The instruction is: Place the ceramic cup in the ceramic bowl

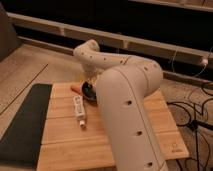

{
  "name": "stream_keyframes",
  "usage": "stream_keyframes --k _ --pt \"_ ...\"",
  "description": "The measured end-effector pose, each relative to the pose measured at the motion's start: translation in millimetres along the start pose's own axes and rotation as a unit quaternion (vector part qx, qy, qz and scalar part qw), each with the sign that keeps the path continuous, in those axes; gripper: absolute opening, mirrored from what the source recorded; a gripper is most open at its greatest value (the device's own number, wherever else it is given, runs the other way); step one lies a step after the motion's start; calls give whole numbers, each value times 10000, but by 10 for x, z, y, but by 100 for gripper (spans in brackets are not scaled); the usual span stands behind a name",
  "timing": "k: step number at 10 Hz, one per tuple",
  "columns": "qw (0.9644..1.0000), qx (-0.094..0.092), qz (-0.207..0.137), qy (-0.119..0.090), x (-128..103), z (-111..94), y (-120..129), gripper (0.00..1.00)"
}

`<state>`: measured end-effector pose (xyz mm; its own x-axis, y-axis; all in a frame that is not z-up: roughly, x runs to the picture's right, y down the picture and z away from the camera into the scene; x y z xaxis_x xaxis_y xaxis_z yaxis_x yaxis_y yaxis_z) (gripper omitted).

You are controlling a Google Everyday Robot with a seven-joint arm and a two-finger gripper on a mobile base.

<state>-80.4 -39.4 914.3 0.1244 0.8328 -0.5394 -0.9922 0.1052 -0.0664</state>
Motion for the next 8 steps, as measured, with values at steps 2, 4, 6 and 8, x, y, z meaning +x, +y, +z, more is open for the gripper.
stream_keyframes --k 2,4,6,8 --pt "9999 -83 50 106 -50 85 6 46" --pt "9996 -157 110 199 -55 115 1 67" --pt "9994 -216 123 259 -55 112 19 71" --pt "9990 -288 116 333 -45 96 58 71"
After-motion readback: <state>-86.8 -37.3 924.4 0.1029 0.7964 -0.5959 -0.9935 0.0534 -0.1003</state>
